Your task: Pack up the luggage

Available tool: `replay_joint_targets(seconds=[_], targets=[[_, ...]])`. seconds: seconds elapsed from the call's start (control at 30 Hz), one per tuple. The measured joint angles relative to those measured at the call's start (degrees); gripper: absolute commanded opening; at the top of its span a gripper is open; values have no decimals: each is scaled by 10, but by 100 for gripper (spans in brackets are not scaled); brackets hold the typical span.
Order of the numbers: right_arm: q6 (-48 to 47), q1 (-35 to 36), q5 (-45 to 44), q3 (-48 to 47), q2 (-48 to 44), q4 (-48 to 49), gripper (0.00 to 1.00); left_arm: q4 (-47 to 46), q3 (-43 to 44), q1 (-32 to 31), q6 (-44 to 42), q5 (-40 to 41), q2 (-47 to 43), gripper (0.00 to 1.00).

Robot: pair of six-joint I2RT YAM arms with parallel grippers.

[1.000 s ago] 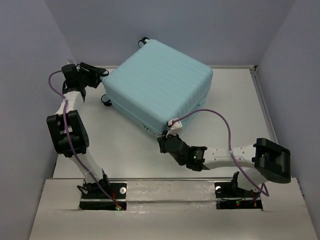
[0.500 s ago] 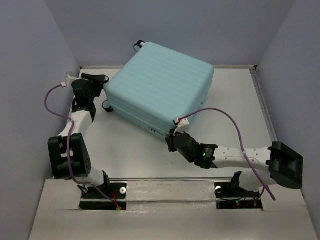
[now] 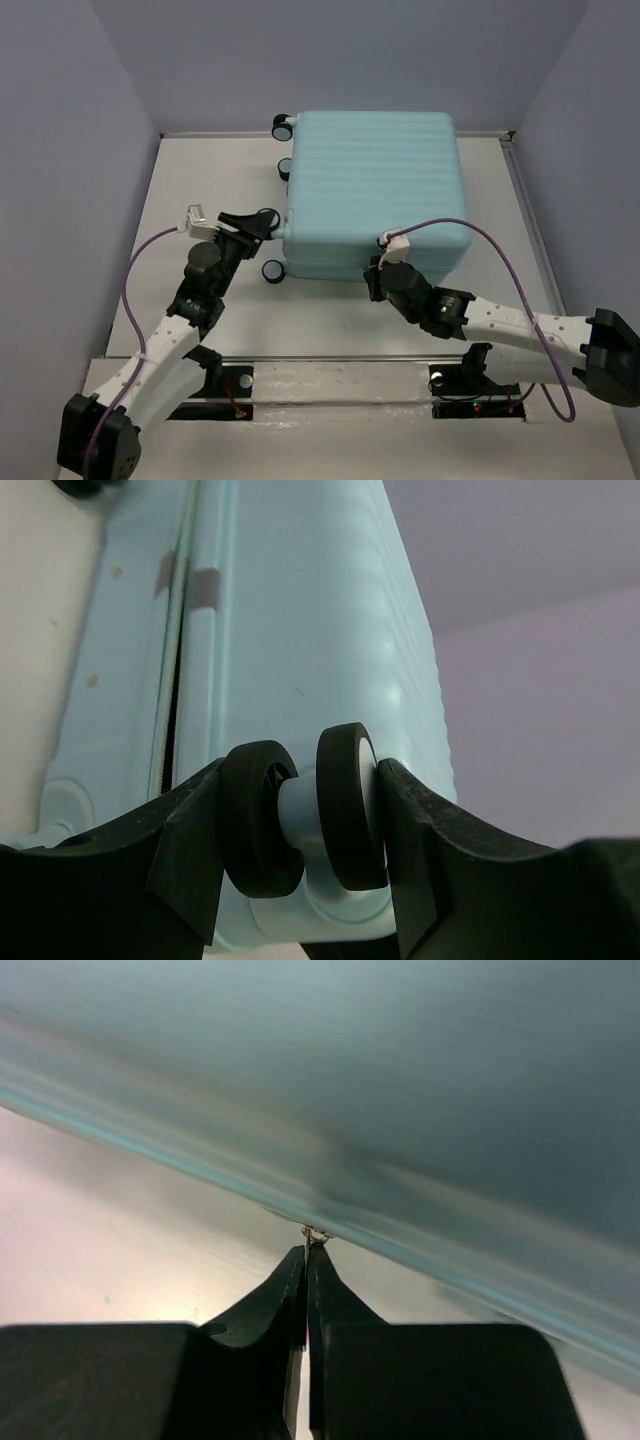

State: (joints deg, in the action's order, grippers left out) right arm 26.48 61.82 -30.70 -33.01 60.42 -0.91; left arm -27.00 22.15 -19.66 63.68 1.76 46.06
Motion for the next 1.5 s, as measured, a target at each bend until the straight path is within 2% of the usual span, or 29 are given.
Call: replay_joint_targets(seconds=[0.13, 0.2, 0.3, 0.4, 0.5, 0.63, 0.77, 0.87, 0.97, 1.03, 1.13, 1.23, 1.27, 1.33, 1.37, 1.4, 1.43, 1.5], targets=[[-1, 9, 35, -14, 70, 41, 7, 9, -24, -125, 8, 39, -37, 6], [-12, 34, 26, -46, 123, 54, 7, 17, -26, -182, 9, 99, -44, 6], [-37, 73, -1, -123, 218, 53, 7, 42, -25, -225, 11, 172, -62, 6], [-58, 85, 5, -155, 266, 78, 7, 98, -25, -254, 12, 223, -113, 6], [-78, 97, 45, -164, 287, 119, 7, 169, -27, -276, 11, 233, -180, 6], [-92, 98, 107, -162, 297, 174, 7, 221, -37, -320, -2, 176, -249, 6], [-85, 69, 172, -66, 219, 230, 7, 197, -37, -350, -14, 156, -211, 6], [-69, 24, 201, 39, 78, 221, 7, 161, -23, -413, -29, 169, -96, 6], [-55, 5, 205, 96, -37, 168, 7, 143, 44, -476, -57, 177, 53, 6], [-45, 3, 198, 120, -102, 127, 7, 127, 90, -494, -76, 177, 124, 6], [-27, -3, 175, 138, -174, 70, 7, 90, 167, -502, -111, 162, 197, 6], [-5, -3, 174, 160, -221, 47, 7, 80, 235, -491, -147, 148, 230, 6], [0, -3, 176, 160, -219, 49, 7, 81, 254, -487, -158, 144, 233, 8], [7, -3, 181, 160, -195, 63, 7, 89, 286, -471, -176, 135, 231, 24], [4, -3, 181, 160, -176, 85, 7, 97, 299, -457, -184, 130, 225, 41], [4, -2, 182, 158, -164, 99, 7, 125, 317, -437, -195, 119, 214, 52], [2, -2, 183, 156, -149, 114, 7, 153, 330, -417, -203, 109, 201, 71], [1, -2, 184, 152, -130, 132, 7, 211, 347, -376, -231, 96, 168, 83]])
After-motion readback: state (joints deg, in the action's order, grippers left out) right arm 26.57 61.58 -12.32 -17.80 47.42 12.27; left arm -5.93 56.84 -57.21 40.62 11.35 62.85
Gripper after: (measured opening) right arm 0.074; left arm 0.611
